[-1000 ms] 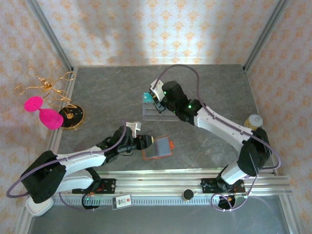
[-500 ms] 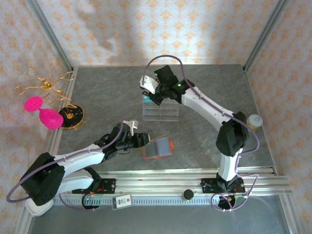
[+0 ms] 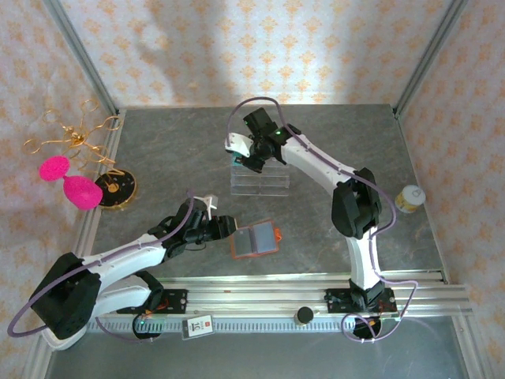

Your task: Take the credit cards out of the card holder

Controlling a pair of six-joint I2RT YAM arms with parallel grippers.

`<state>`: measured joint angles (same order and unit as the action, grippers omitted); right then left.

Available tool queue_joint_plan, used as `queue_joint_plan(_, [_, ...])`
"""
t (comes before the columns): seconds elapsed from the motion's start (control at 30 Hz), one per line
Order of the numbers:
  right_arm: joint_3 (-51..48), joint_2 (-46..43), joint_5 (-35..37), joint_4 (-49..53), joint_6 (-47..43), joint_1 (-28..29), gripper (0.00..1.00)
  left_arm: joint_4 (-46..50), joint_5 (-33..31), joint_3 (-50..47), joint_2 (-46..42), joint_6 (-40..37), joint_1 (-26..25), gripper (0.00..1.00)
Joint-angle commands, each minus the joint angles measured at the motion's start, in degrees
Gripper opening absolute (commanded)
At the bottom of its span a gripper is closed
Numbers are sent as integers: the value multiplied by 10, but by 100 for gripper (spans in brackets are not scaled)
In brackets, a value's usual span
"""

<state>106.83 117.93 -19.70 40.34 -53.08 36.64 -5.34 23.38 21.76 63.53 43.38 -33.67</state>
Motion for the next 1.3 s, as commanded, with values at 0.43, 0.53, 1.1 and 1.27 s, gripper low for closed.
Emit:
queue_joint_plan(0.43, [31, 37, 17, 21, -41, -6, 0, 9, 2, 8, 7, -7, 11, 49])
queue_joint_plan(0.53, [39, 45, 11, 30, -42, -6, 0, 7, 3, 8, 9, -7, 10, 49])
queue_joint_plan(1.1, [18, -3, -15, -67, 57, -5, 31, -21, 10, -7, 4, 5, 12, 49])
queue_joint_plan(1.27, [-68, -88, -60, -160, 149, 2, 35, -42, 5, -10, -6, 14, 12, 51])
